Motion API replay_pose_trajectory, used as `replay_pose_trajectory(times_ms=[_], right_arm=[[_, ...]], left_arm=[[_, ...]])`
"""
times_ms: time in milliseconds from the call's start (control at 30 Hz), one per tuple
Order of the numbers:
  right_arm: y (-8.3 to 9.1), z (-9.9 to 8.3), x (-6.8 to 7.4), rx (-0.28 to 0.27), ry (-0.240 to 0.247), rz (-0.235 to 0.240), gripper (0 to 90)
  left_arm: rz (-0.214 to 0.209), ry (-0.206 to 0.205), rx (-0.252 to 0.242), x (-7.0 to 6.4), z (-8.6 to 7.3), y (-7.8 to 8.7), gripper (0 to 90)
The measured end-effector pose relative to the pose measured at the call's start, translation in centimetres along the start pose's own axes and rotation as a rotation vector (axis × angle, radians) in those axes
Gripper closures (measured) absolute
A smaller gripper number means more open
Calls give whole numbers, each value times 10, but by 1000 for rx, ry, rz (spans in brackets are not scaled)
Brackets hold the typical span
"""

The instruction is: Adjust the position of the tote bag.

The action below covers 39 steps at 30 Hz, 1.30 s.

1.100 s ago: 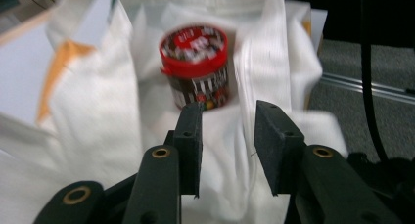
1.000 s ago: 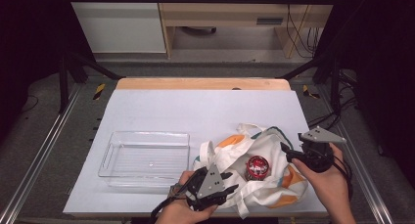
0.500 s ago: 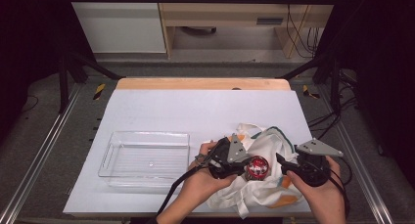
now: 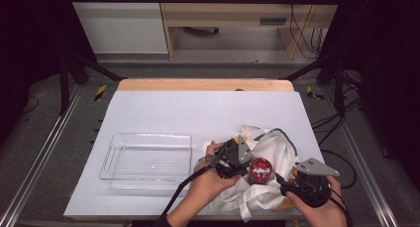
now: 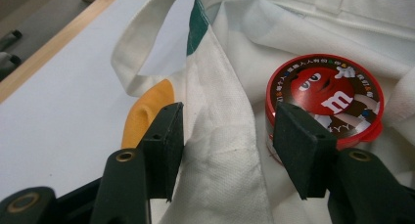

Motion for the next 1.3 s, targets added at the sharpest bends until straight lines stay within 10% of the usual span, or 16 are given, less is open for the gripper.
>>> replay_pose_trajectory(times_ms=[533, 833, 1300], right_arm=[[4, -38, -3, 77, -93, 39, 451], [-5, -44, -2, 59, -116, 101, 767], [23, -24, -37, 1, -74, 17, 878]], left_arm=[[-9, 56, -10, 16, 2, 15, 663], [-18, 56, -31, 18, 1, 23, 712], [17, 96, -35, 36, -8, 34, 761]])
Point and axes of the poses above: each handheld gripper's, and its own axes: y roughly backward along the jaws, z roughly out of its top, x roughly to its left, the point moved 3 cm from there along -y, roughly forward along the jaws, and after that the axes turned 10 degrees about -x, right-handed, at the moved point
